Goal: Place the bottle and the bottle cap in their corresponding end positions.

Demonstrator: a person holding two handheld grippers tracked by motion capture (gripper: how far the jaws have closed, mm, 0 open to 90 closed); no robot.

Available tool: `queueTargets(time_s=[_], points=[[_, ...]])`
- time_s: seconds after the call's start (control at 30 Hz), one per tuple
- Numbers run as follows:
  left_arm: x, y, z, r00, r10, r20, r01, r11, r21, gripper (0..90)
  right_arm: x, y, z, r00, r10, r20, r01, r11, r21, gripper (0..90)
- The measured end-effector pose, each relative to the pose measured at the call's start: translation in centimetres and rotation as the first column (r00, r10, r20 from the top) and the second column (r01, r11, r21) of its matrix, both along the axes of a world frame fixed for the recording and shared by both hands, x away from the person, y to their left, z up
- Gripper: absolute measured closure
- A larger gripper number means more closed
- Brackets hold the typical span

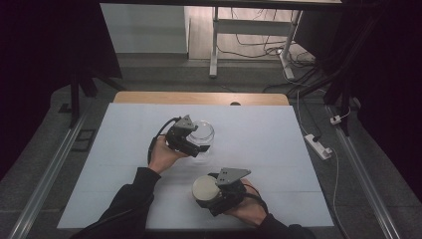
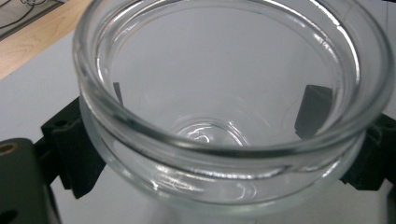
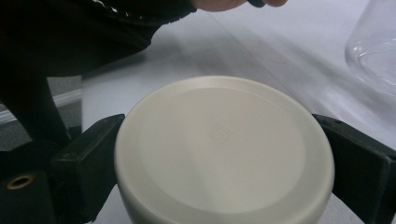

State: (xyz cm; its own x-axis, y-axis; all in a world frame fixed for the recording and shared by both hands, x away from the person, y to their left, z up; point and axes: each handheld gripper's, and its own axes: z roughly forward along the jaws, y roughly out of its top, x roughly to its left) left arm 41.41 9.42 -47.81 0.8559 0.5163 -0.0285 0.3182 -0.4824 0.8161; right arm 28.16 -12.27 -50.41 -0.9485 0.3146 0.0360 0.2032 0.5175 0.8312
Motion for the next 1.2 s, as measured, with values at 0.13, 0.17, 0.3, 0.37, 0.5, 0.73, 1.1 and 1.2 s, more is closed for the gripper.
queueTargets(time_s=[0.13, 0.17, 0.3, 0.37, 0.5, 0.73, 1.1, 1.2], points=[[0.5, -0.1, -0.3, 1.0000, 0.004, 0.001, -0.004, 1.0000, 0.003, 7.6, 0.5, 0.5, -0.7, 1.0000, -0.005, 0.001, 0.005, 1.000, -0.022, 7.2], [0.6, -0.1, -0.4, 1.0000, 0.005, 0.003, -0.005, 1.0000, 0.004, 7.6, 0.5, 0.5, -0.7, 1.0000, -0.005, 0.001, 0.005, 1.000, -0.022, 7.2], [1.1, -0.1, -0.8, 1.0000, 0.009, 0.000, -0.009, 1.0000, 0.000, 7.6, 1.0, 0.7, -1.1, 0.9999, -0.016, 0.006, 0.016, 0.999, -0.031, 7.2], [1.3, -0.2, -0.9, 0.9999, 0.011, -0.002, -0.011, 0.9999, -0.001, 7.6, 1.4, 0.7, -1.3, 0.9997, -0.022, 0.006, 0.022, 0.999, -0.031, 7.1], [1.6, -0.4, -1.2, 0.9999, 0.014, -0.002, -0.014, 0.9999, 0.002, 7.6, 1.8, 0.8, -1.7, 0.9996, -0.029, 0.005, 0.029, 0.999, -0.037, 7.2], [2.3, -0.6, -1.6, 0.9996, 0.029, 0.001, -0.029, 0.9995, 0.013, 7.5, 2.4, 1.3, -2.4, 0.9994, -0.033, 0.011, 0.034, 0.997, -0.064, 7.1], [3.0, -1.0, -2.2, 0.9991, 0.043, 0.004, -0.043, 0.9985, 0.032, 7.6, 3.3, 1.9, -3.1, 0.9990, -0.045, 0.006, 0.046, 0.994, -0.101, 7.1], [3.2, -1.0, -2.5, 0.9988, 0.048, 0.007, -0.048, 0.9982, 0.036, 7.6, 3.5, 2.0, -3.3, 0.9989, -0.047, 0.001, 0.047, 0.992, -0.116, 7.1]])
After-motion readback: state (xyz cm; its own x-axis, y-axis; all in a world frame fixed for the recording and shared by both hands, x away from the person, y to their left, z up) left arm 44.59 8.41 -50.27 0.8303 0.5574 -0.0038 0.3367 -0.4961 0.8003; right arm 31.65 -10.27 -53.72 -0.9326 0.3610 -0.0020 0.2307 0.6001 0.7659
